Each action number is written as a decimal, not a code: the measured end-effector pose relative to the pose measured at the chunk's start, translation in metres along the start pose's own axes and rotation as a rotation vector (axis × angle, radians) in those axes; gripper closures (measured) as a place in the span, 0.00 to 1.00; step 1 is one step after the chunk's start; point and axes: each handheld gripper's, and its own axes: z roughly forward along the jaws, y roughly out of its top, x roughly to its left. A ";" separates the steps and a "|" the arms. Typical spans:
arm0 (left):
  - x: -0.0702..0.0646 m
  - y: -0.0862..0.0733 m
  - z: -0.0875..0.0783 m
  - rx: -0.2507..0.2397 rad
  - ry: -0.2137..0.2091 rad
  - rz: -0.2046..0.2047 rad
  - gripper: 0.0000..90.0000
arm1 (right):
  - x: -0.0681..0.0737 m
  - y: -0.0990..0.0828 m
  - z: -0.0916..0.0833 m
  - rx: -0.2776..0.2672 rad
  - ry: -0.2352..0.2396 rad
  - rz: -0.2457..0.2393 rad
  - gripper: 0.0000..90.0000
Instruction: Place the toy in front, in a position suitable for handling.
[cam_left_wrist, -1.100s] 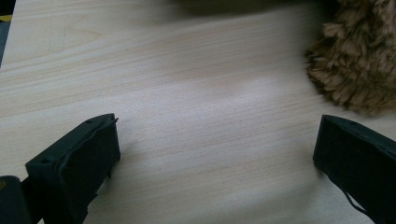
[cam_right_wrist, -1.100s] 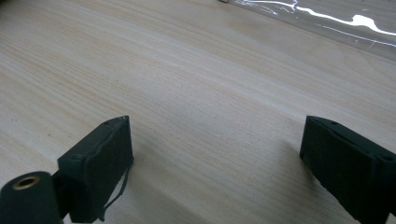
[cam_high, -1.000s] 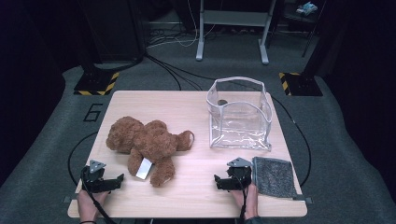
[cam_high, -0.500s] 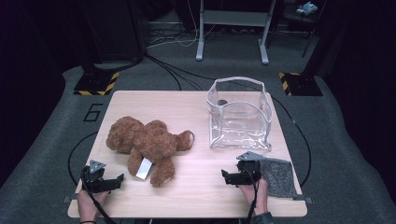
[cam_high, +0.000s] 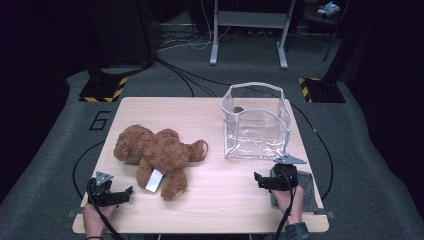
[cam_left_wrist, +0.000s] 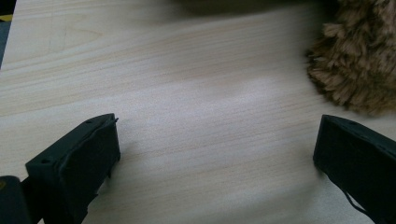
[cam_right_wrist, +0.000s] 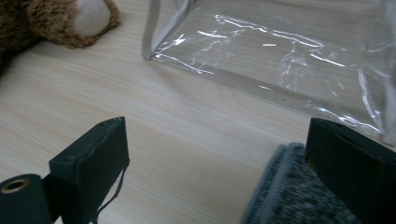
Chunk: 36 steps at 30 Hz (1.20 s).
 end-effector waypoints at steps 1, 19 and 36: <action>0.000 0.000 0.000 0.000 0.000 0.000 0.00 | -0.004 0.000 -0.002 -0.002 -0.009 0.007 0.07; 0.000 0.000 0.000 0.000 0.000 0.000 0.00 | -0.067 0.011 -0.013 -0.049 -0.111 0.087 0.18; 0.000 0.000 0.000 0.000 0.000 0.000 0.00 | -0.078 0.047 0.014 -0.075 -0.138 0.085 0.65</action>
